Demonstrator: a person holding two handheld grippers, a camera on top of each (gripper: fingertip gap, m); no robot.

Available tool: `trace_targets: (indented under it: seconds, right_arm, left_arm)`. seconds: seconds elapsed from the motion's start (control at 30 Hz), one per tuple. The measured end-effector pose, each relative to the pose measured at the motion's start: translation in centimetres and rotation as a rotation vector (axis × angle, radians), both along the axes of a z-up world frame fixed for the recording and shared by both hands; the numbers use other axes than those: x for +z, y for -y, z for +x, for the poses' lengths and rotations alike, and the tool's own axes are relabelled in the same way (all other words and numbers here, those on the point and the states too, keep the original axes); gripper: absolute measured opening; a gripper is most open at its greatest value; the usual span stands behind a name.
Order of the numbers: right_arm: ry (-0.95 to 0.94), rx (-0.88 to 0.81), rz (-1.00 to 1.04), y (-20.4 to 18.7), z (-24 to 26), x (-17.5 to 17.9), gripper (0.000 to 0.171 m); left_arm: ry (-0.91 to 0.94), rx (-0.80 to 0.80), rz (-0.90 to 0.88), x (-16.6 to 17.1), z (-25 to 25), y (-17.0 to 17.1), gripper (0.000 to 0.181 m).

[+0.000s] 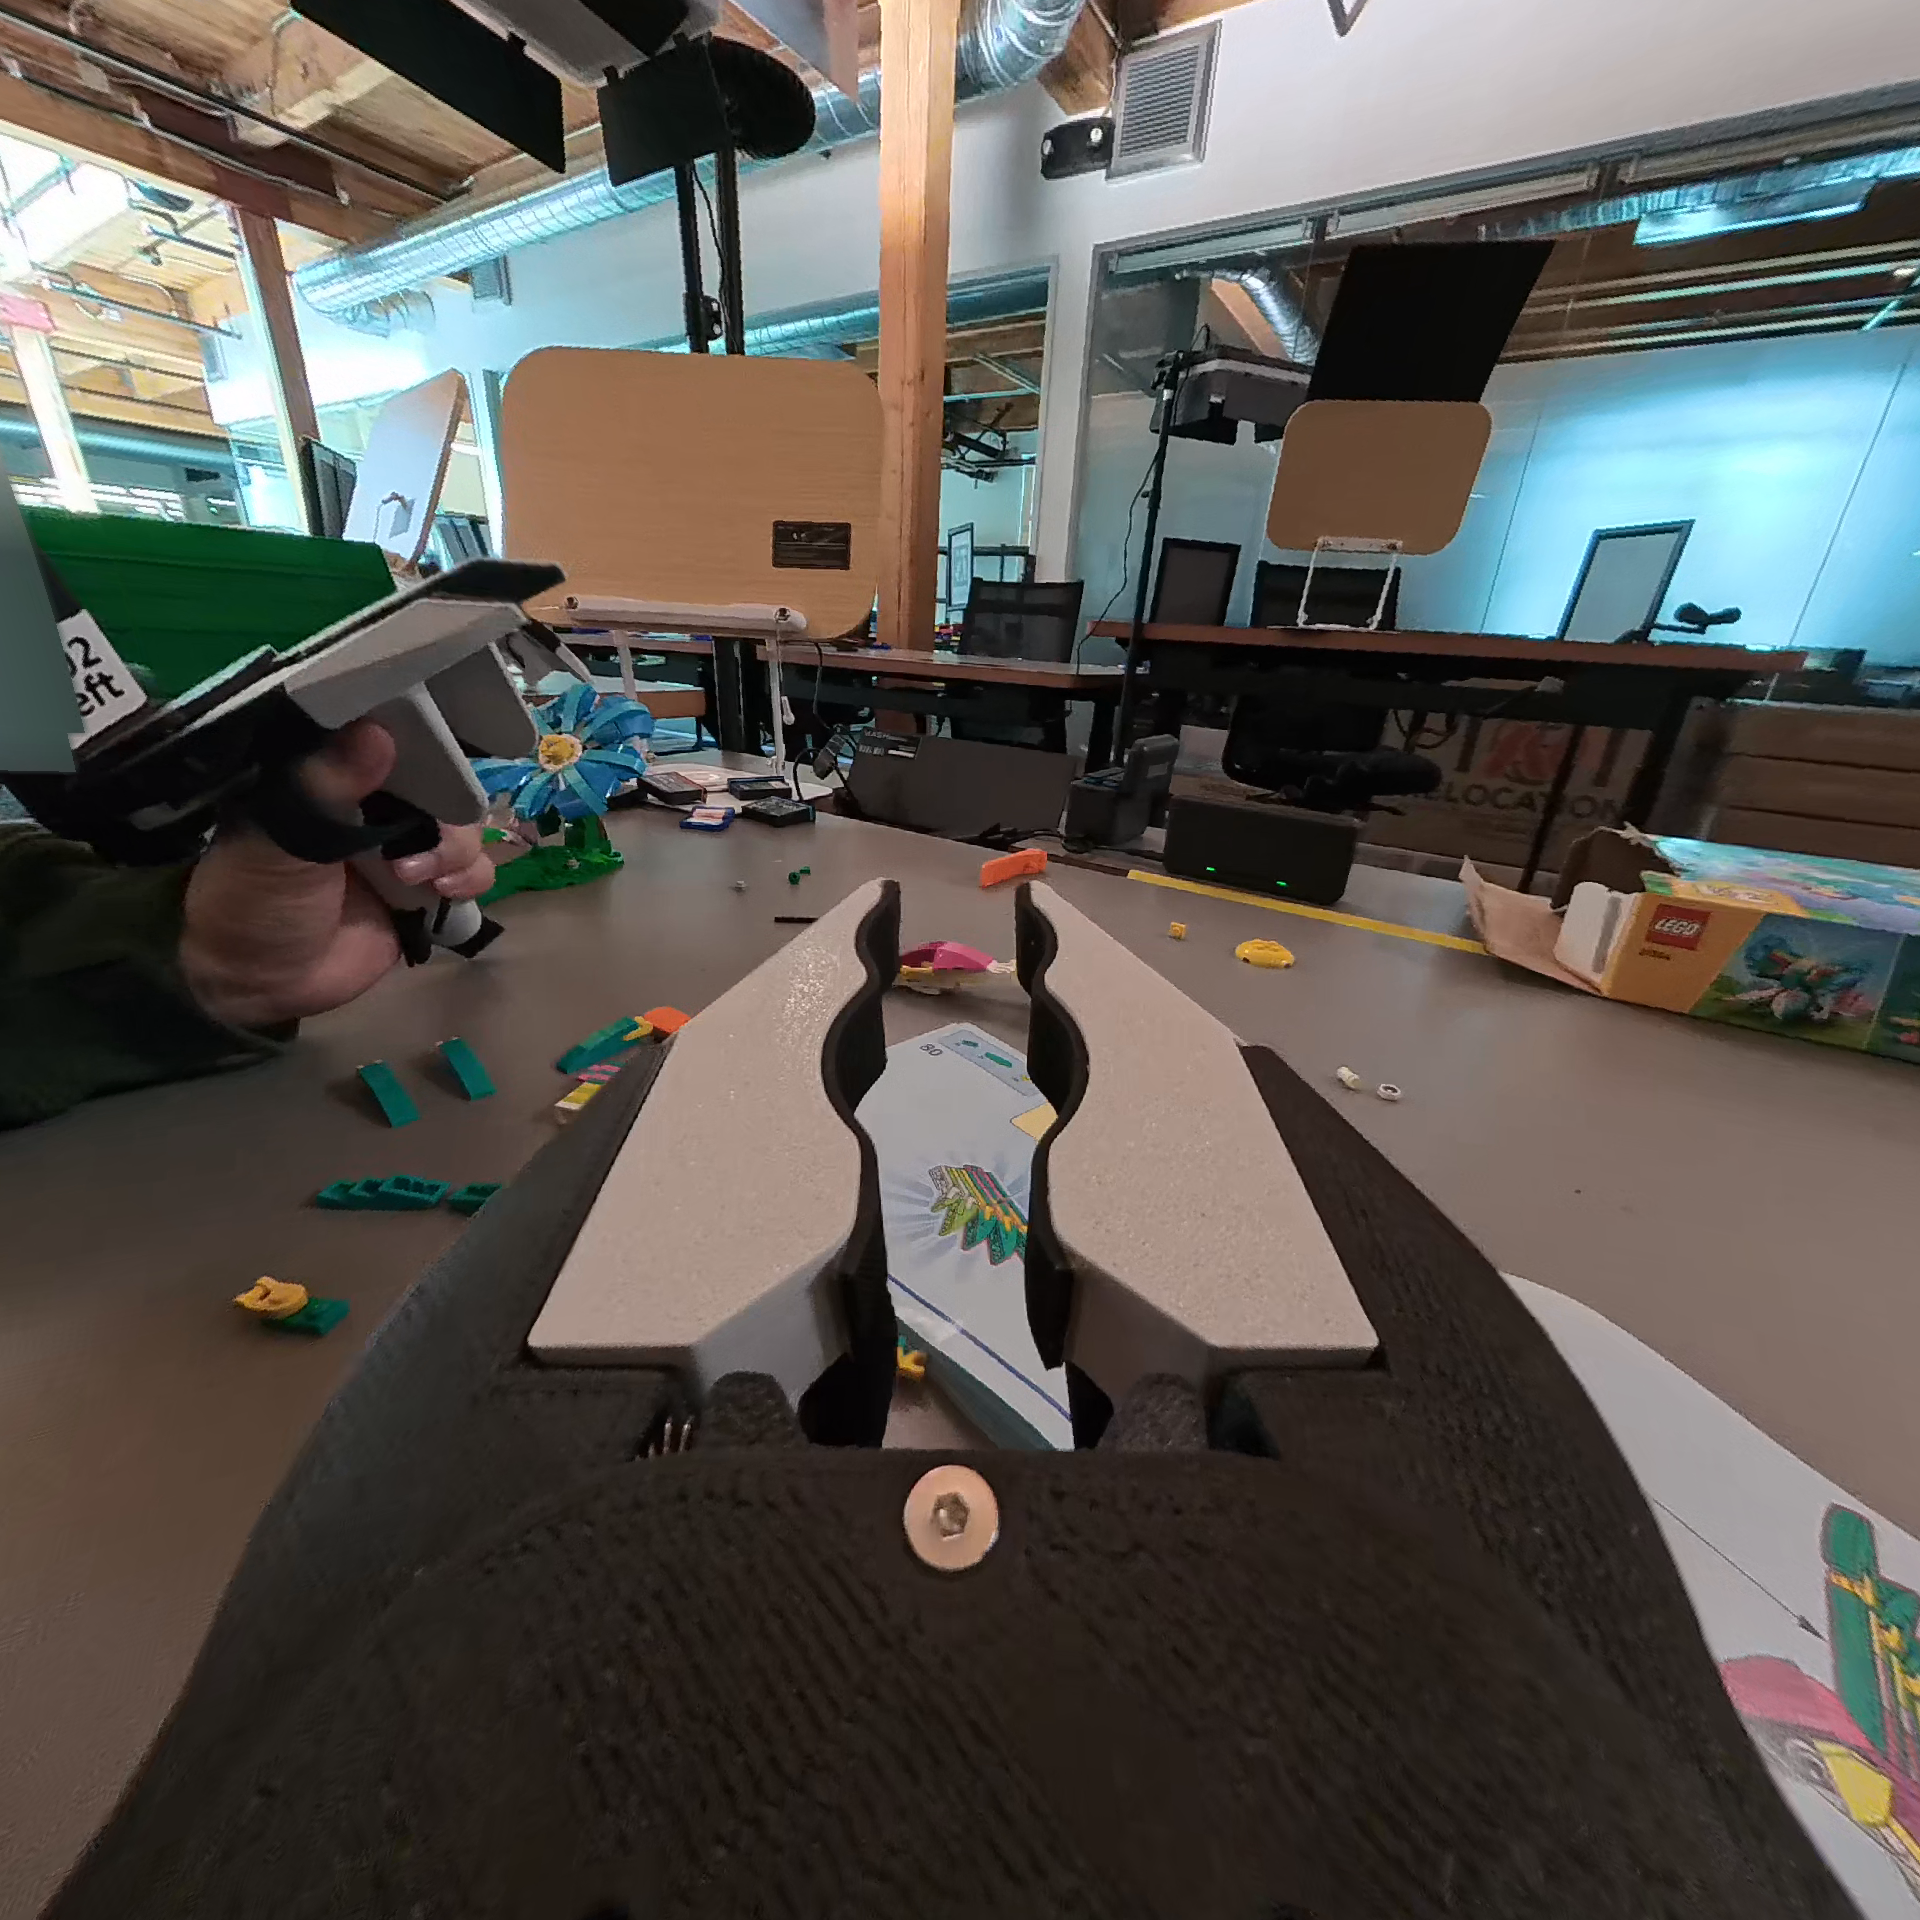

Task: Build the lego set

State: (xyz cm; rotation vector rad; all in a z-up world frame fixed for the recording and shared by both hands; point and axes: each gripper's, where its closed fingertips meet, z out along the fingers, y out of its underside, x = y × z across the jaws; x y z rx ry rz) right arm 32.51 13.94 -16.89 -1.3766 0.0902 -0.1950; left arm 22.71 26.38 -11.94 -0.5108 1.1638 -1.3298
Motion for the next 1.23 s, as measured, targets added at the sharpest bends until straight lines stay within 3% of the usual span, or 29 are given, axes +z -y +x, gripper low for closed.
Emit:
trace_targets:
  seconds: [0.3, 0.37, 0.43, 0.63, 0.8, 1.23]
  right_arm:
    - [0.093, 0.03, -0.054, -0.7, -1.7, -0.3, 0.02]
    - [0.107, 0.074, -0.094, -1.1, -2.6, -0.8, 0.012]
    - [0.107, 0.197, -0.185, -2.0, -4.5, -2.0, 0.001]
    - [-0.034, 0.475, -0.665, -3.0, -9.8, -8.6, 0.01]
    - [0.0, 0.43, -0.843, -3.3, -10.8, -11.2, 0.013]
    - [-0.026, 0.369, -0.897, -4.7, -10.9, -12.1, 0.007]
  left_arm:
    - [-0.052, -0.043, 0.117, -1.4, 0.3, 2.3, 0.023]
    - [-0.072, -0.057, 0.121, -1.7, 0.4, 2.6, 0.021]
    - [-0.087, -0.062, 0.102, -1.8, 0.5, 2.4, 0.018]
    - [-0.113, -0.077, 0.055, -1.9, 0.7, 2.0, 0.017]
    - [-0.121, -0.09, 0.099, -2.3, 0.6, 2.9, 0.017]
    - [-0.198, -0.162, 0.129, -3.2, 0.8, 4.2, 0.019]
